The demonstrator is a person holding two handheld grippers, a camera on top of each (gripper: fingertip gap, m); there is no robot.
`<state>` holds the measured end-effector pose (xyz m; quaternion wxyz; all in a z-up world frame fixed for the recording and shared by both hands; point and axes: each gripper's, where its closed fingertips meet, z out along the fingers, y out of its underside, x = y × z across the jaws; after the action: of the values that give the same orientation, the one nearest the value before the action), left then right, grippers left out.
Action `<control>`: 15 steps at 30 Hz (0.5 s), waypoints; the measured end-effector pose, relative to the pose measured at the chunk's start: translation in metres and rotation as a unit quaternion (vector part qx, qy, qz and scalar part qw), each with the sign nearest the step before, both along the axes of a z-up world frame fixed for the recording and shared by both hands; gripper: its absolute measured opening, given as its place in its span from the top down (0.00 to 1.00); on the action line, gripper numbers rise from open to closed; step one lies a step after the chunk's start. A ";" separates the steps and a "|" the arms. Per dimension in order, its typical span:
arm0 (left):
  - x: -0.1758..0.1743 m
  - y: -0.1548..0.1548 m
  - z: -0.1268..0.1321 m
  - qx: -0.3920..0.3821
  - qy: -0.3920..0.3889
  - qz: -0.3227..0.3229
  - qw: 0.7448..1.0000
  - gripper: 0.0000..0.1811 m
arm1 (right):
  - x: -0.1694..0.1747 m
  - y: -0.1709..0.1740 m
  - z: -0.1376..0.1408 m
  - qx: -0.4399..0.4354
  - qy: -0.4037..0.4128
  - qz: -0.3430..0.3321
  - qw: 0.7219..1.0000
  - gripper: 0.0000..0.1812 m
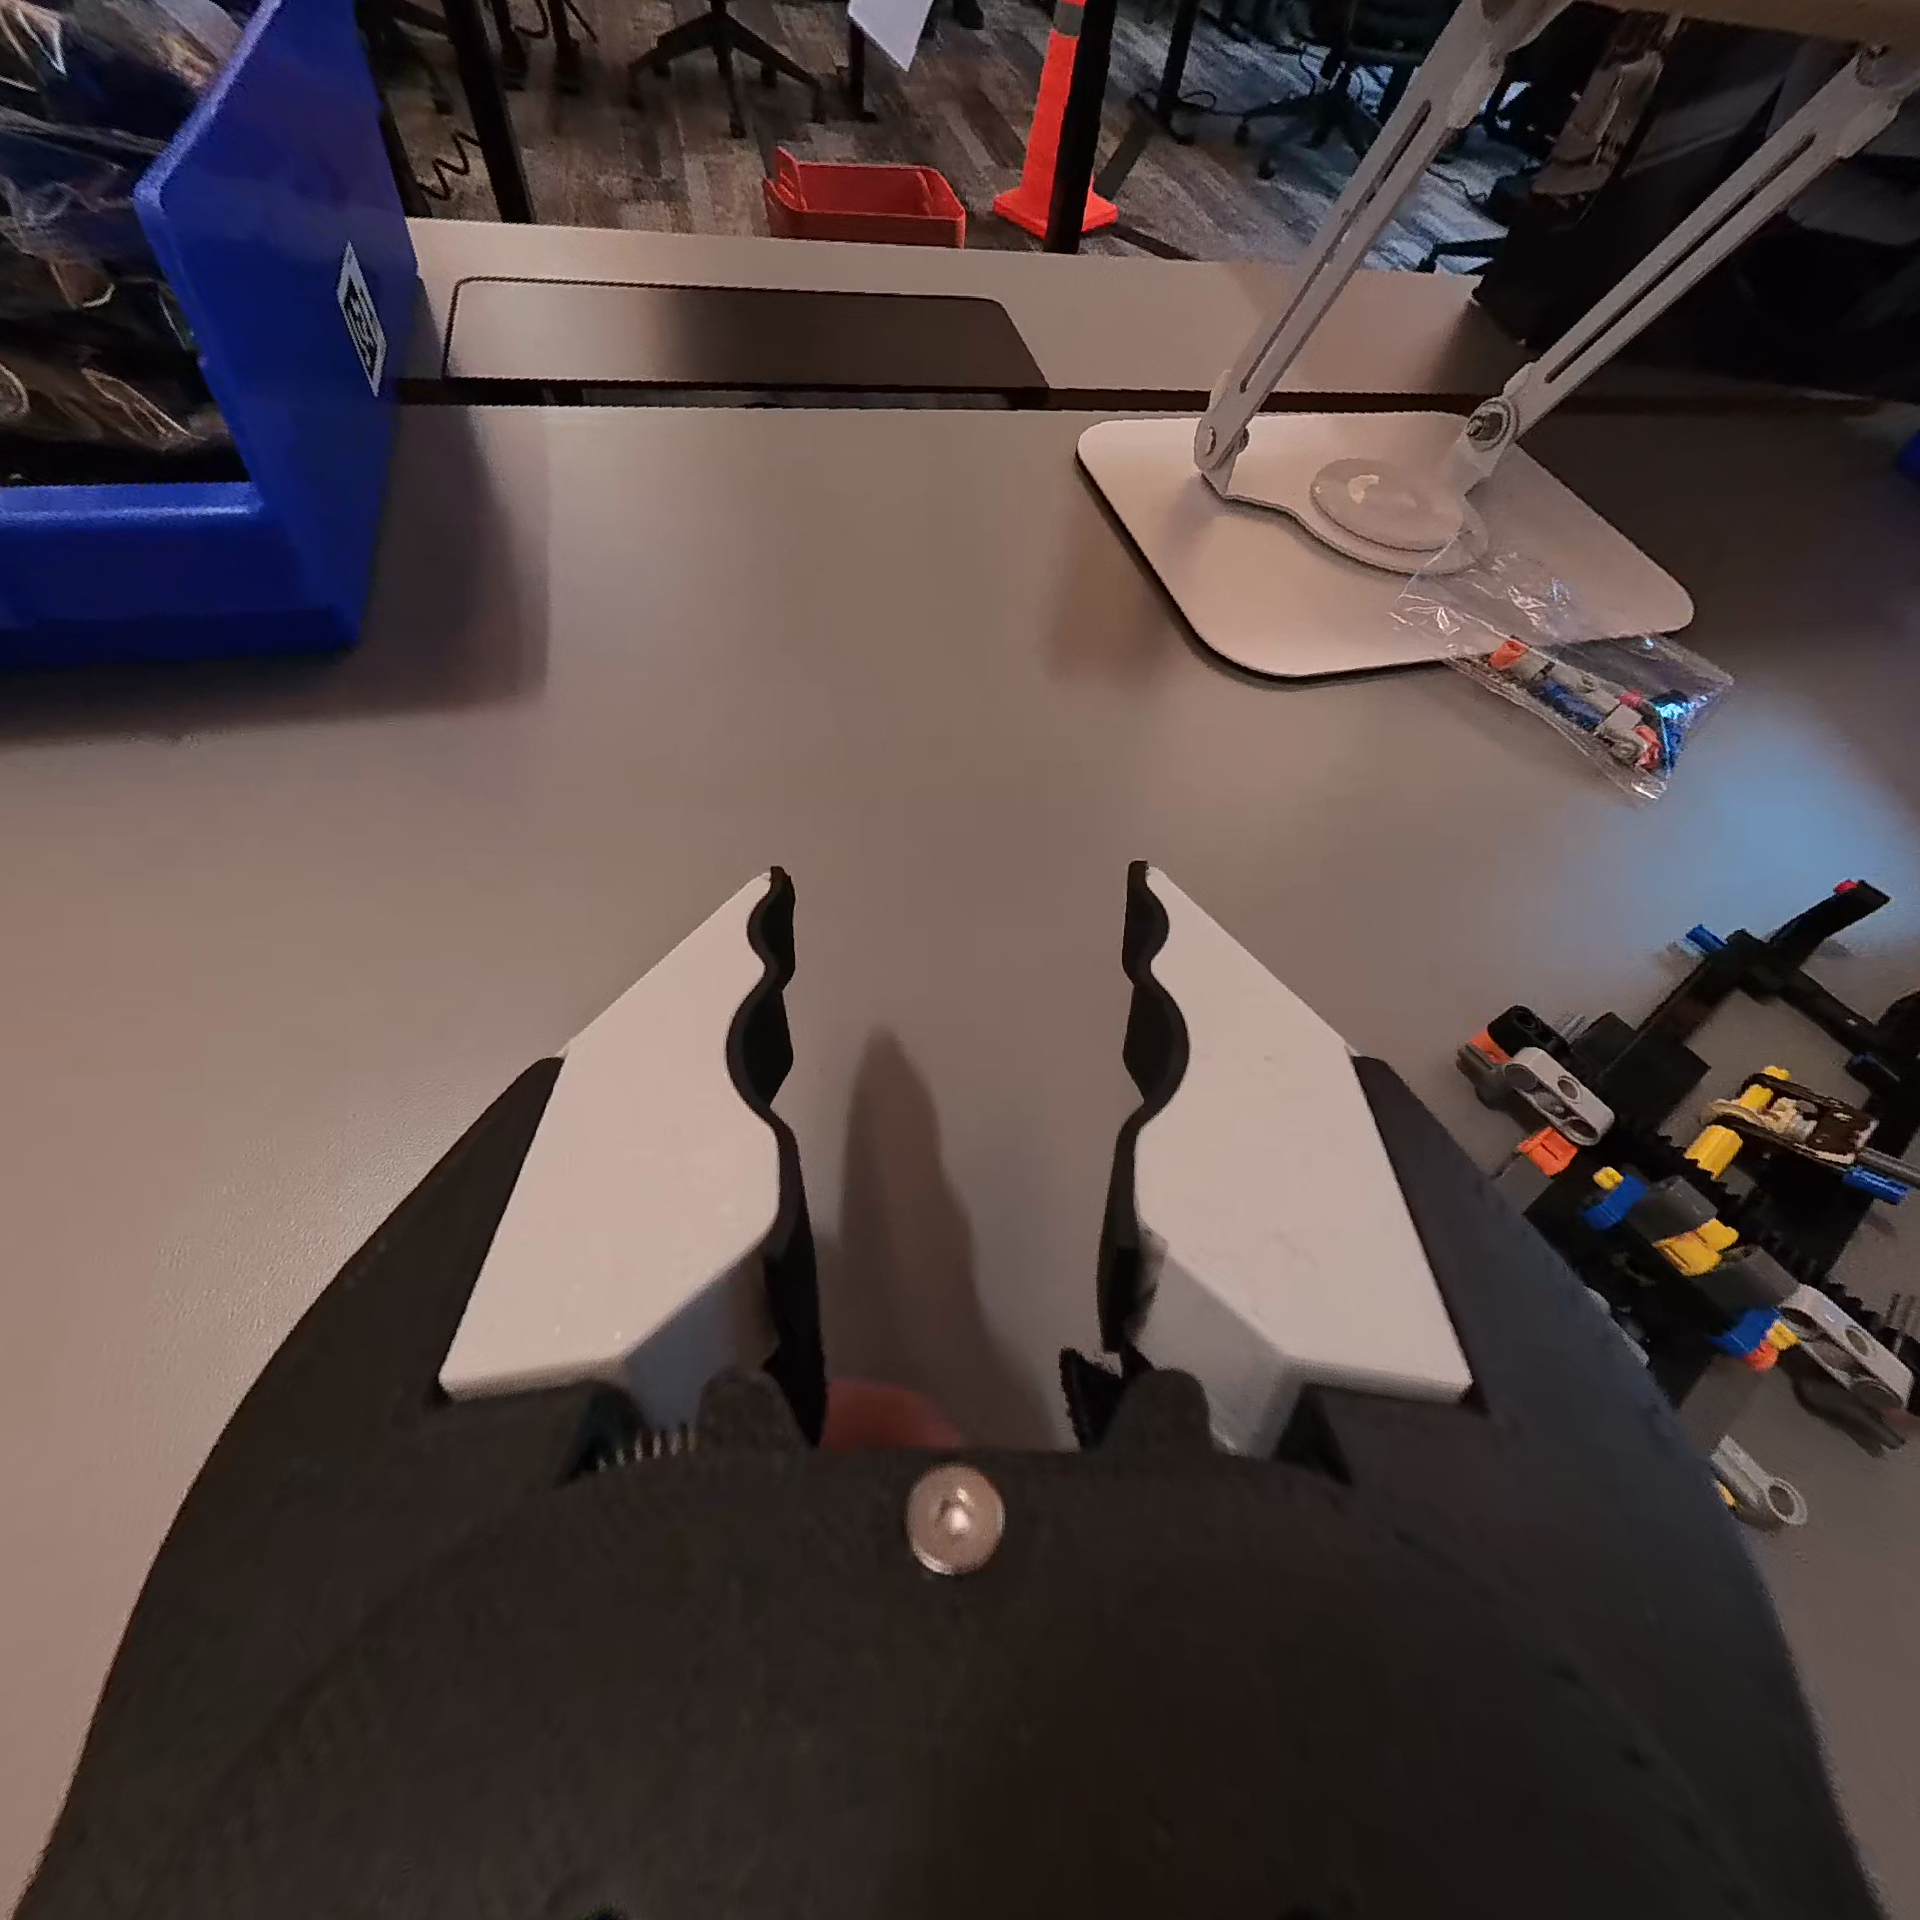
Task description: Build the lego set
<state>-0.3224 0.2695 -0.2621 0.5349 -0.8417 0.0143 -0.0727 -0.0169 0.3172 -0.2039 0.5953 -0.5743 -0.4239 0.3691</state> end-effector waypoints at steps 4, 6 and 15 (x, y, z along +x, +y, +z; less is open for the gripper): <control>-0.002 0.000 0.001 0.004 -0.015 0.001 1.000 0.66 | 0.000 0.000 0.000 0.000 0.000 0.000 1.000 0.77; -0.003 -0.001 0.002 0.005 -0.021 0.002 1.000 0.66 | 0.000 -0.001 0.000 0.001 0.000 0.001 1.000 0.78; -0.001 0.000 0.001 0.003 -0.018 -0.004 1.000 0.68 | 0.003 0.003 -0.001 0.003 -0.005 -0.006 1.000 0.82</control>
<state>-0.3230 0.2692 -0.2607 0.5375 -0.8384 0.0081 -0.0900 -0.0134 0.3204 -0.2050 0.5972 -0.5770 -0.4243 0.3611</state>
